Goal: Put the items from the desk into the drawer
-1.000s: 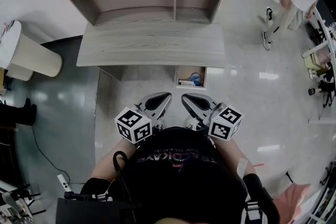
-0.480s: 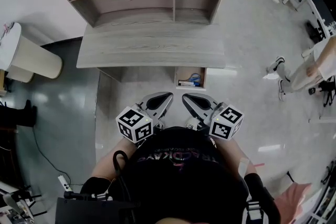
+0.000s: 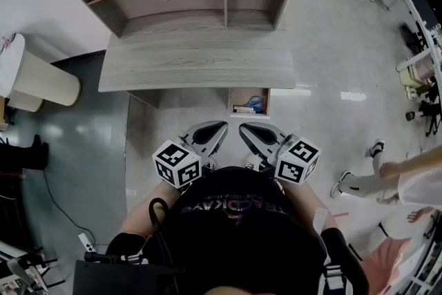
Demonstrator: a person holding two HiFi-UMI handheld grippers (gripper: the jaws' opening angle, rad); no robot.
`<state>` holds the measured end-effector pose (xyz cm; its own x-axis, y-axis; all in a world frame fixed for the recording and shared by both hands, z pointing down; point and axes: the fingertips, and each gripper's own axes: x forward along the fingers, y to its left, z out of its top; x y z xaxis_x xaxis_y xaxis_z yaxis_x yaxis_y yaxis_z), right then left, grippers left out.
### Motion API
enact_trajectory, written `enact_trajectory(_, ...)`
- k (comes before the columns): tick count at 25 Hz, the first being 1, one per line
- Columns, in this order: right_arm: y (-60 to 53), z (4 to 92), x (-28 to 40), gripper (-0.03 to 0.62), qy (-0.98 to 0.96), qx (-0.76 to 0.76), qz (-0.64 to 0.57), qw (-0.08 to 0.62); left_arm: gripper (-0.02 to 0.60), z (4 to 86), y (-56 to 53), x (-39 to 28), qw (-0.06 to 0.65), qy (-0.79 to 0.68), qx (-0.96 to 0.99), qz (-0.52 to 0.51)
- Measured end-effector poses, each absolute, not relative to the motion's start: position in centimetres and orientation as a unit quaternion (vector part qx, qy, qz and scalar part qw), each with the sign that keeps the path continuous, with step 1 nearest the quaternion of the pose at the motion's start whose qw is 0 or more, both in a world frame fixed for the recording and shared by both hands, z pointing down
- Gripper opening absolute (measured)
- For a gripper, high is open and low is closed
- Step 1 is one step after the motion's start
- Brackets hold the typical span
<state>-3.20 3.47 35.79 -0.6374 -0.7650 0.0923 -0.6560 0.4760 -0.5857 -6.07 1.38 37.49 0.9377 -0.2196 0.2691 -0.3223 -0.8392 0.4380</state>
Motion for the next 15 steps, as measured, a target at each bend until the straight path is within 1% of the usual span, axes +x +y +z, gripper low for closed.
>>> enact_trajectory(10,2.99,36.11,-2.78,0.017,0.851,-0.418,-0.304,0.089,0.011,37.84,1.08,-5.59,0.25,-0.14,0.952,0.107)
enact_trajectory(15,2.64,36.54,-3.38,0.017,0.851,-0.416,-0.309,0.083,0.01,38.25,0.45,-6.49,0.263,-0.152,0.947,0.101)
